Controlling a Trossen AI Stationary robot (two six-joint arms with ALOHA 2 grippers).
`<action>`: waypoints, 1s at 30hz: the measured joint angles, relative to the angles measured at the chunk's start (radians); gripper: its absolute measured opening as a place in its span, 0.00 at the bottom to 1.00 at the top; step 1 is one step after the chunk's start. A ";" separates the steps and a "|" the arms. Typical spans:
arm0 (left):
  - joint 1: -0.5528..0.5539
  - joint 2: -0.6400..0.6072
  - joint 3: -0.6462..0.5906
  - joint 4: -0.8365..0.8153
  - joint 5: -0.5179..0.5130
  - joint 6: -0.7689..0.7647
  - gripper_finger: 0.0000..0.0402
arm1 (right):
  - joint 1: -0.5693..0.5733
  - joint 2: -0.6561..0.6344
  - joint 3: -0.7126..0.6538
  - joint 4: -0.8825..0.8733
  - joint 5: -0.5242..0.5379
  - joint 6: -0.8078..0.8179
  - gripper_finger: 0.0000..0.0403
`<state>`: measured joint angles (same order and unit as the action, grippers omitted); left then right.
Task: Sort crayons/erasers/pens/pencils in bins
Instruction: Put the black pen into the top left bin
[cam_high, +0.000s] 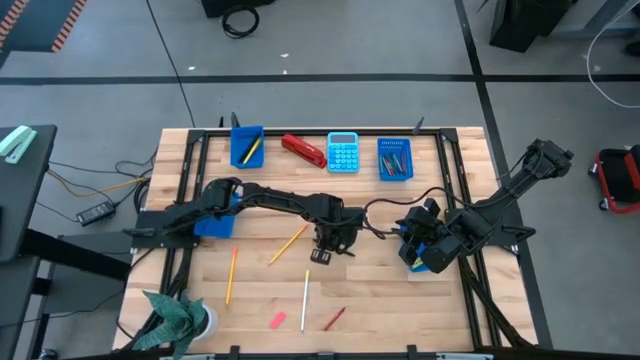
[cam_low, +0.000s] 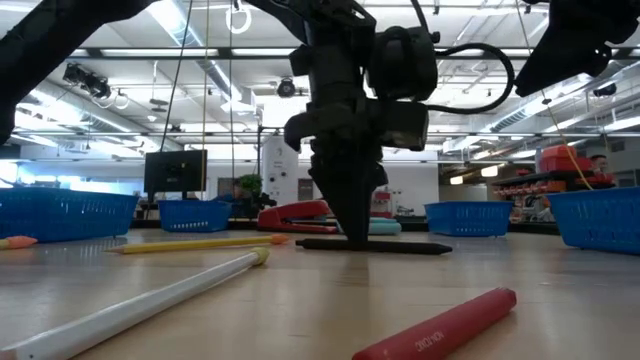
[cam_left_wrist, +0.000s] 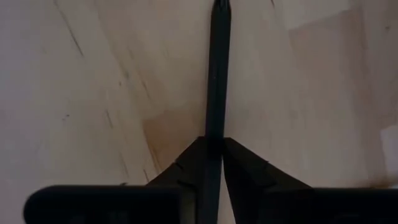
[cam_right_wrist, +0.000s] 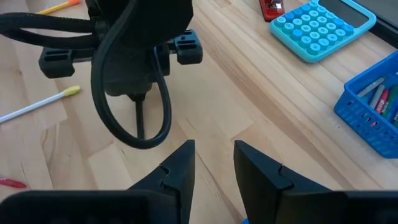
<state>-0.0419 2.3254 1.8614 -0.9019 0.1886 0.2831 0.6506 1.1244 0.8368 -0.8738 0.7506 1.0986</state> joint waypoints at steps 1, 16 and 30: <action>-0.001 0.001 0.000 0.000 0.000 0.002 0.16 | 0.000 0.000 0.000 0.000 0.000 -0.001 0.29; -0.038 0.051 0.007 0.028 -0.030 -0.033 0.14 | 0.000 0.000 0.000 -0.002 0.000 -0.004 0.29; 0.006 0.026 0.092 -0.134 -0.066 -0.080 0.06 | 0.000 0.000 0.000 -0.006 -0.008 -0.007 0.29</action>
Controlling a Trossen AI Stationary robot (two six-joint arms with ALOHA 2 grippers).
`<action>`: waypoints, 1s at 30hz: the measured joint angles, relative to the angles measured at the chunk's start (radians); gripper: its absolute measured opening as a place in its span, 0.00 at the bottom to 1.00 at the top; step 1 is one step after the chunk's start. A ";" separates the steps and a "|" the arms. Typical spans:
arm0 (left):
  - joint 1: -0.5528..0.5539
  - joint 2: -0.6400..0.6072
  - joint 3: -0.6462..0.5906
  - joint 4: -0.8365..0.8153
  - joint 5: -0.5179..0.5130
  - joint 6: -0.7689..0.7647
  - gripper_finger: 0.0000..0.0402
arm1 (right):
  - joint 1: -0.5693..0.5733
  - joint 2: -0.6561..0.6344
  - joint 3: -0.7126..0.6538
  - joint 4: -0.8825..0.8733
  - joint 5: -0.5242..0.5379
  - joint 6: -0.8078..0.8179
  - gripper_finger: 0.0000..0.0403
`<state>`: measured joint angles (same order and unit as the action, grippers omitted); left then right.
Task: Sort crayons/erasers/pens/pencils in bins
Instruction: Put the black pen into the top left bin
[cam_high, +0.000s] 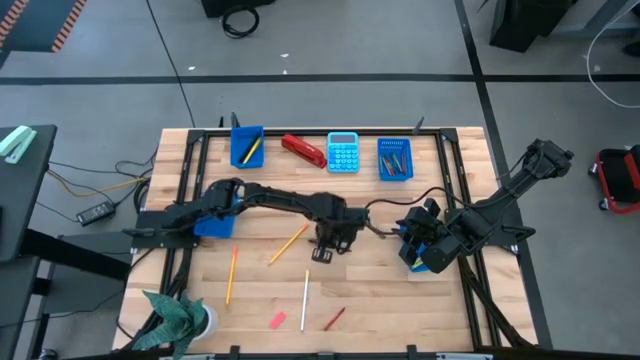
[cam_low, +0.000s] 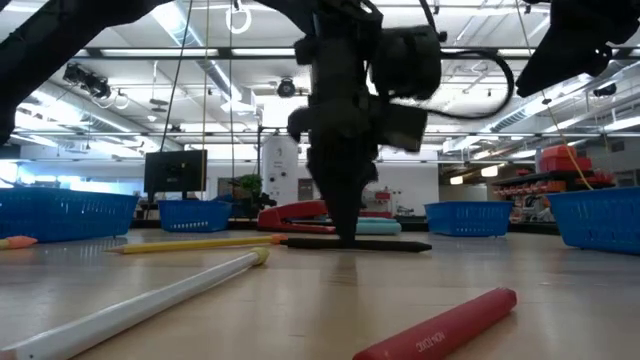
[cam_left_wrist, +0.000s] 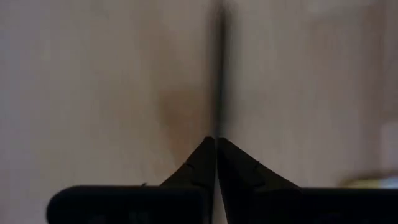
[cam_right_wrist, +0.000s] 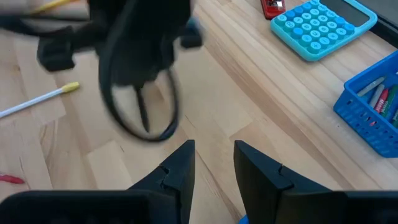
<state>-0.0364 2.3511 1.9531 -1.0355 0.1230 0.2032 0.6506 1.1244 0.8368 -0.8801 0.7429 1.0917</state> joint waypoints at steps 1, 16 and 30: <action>0.006 -0.013 0.014 -0.001 -0.010 0.007 0.06 | 0.000 0.000 0.000 -0.002 -0.004 0.000 0.29; 0.064 -0.148 0.068 -0.108 -0.045 -0.036 0.03 | 0.001 0.000 0.000 -0.012 -0.018 0.000 0.29; -0.015 -0.176 -0.240 0.103 -0.038 -0.034 0.03 | 0.010 0.029 0.000 0.022 -0.031 0.065 0.29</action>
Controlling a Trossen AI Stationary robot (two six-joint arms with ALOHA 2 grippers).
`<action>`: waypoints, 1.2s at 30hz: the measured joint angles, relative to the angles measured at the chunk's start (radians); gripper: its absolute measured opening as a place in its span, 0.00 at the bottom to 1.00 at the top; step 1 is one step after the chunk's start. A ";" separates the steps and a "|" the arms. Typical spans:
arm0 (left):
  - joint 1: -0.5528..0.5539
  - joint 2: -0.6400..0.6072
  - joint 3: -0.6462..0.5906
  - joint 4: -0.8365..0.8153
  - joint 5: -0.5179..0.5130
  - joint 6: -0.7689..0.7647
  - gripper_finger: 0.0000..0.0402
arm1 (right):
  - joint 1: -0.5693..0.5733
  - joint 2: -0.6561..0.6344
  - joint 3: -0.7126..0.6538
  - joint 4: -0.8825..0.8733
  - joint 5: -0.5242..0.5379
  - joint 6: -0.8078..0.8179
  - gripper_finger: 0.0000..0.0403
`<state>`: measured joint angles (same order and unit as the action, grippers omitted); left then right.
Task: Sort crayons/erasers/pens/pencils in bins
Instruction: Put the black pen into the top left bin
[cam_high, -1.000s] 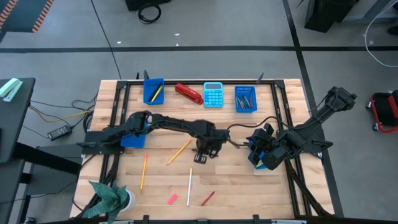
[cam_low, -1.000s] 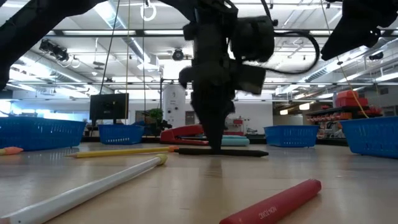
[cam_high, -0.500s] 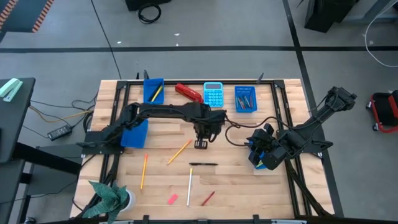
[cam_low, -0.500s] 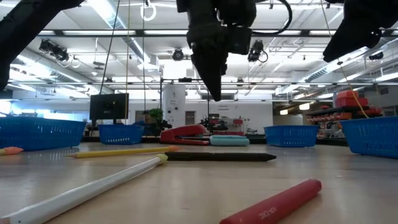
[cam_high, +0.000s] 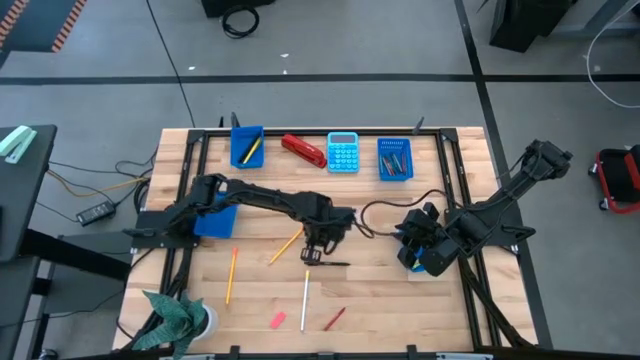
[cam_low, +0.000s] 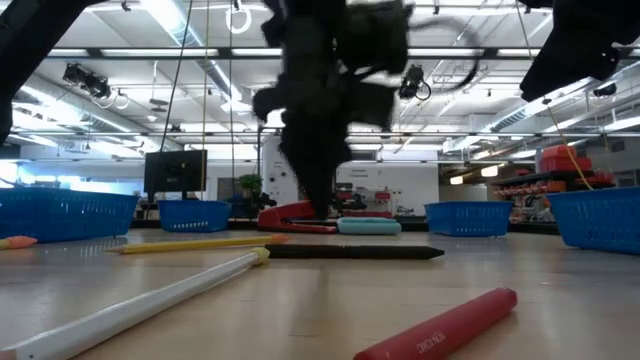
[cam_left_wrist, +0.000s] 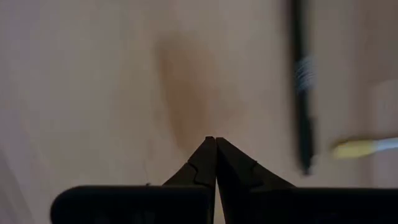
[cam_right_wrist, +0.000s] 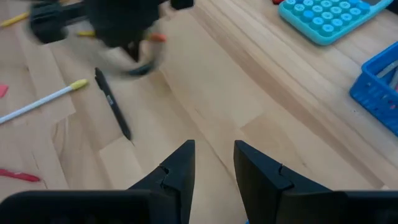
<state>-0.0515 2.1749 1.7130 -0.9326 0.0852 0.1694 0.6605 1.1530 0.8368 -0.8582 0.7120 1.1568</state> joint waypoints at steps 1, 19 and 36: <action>0.008 -0.014 -0.038 0.031 -0.001 -0.015 0.02 | 0.004 0.011 0.000 0.011 0.001 0.000 0.29; 0.010 -0.608 -0.812 1.215 -0.043 -0.212 0.03 | -0.209 0.246 0.123 0.461 -0.261 -0.451 0.29; 0.030 -0.655 -1.026 1.520 -0.066 -0.240 0.09 | -0.339 0.779 0.578 0.169 -0.506 -0.631 0.43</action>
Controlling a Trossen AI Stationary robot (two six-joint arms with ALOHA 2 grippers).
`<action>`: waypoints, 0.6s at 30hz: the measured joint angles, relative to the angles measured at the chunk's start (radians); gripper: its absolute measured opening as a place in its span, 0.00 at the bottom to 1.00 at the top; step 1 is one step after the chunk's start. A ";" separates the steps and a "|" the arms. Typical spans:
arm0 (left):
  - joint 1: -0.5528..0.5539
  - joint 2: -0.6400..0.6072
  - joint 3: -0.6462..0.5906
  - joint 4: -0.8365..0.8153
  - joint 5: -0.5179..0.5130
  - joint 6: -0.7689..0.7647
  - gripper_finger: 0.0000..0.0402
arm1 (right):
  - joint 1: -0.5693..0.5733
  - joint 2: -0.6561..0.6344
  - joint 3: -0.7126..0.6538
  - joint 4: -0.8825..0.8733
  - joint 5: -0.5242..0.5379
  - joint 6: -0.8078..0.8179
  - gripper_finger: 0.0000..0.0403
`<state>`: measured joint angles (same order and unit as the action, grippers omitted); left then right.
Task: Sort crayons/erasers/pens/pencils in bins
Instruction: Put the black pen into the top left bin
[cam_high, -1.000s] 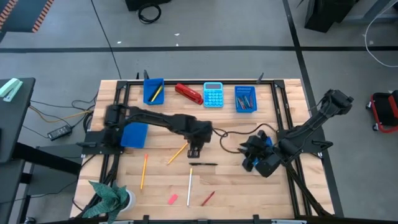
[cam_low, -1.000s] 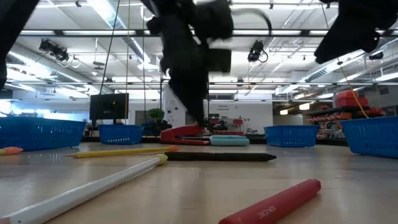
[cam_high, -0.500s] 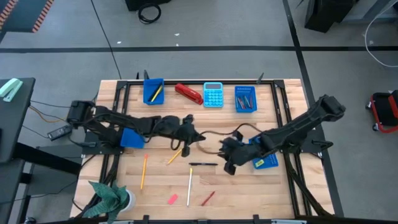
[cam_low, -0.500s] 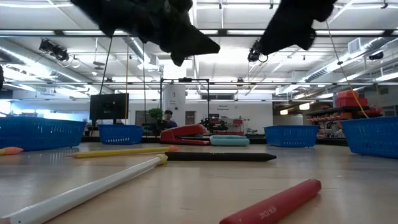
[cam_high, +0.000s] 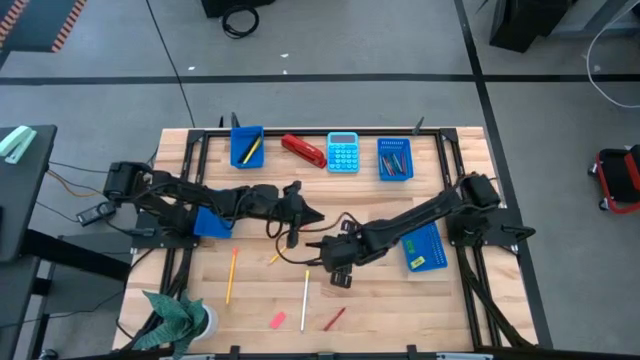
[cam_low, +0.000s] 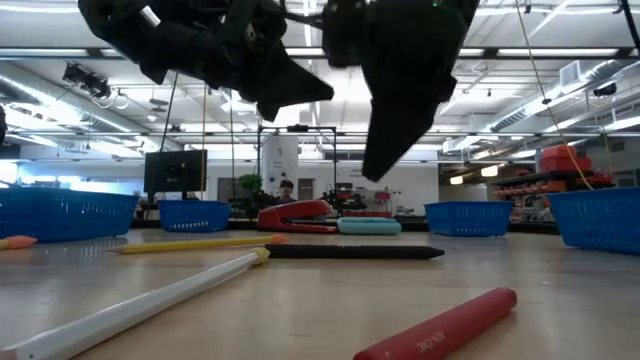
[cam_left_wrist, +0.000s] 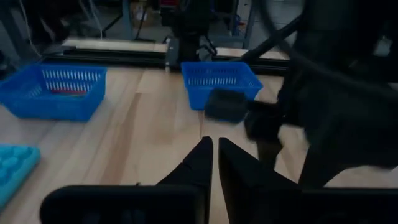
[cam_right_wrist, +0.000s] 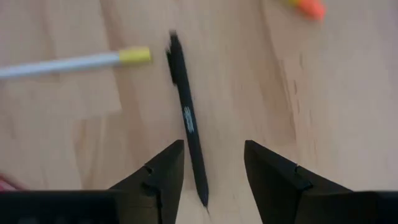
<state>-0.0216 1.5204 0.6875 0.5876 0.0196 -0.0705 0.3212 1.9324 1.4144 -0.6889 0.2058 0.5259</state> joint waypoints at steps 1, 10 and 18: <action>-0.001 -0.008 0.001 -0.009 0.000 0.016 0.10 | -0.002 0.018 0.019 -0.021 -0.014 0.000 0.44; -0.075 -0.027 -0.001 -0.050 0.003 0.083 0.10 | 0.009 0.081 0.046 -0.078 -0.026 0.010 0.44; -0.132 -0.026 -0.001 -0.062 0.002 0.093 0.06 | 0.025 0.145 0.022 -0.070 -0.108 0.072 0.44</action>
<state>-0.1534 1.4940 0.6861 0.5257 0.0216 0.0226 0.3463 2.0776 1.4368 -0.7594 0.0974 0.5974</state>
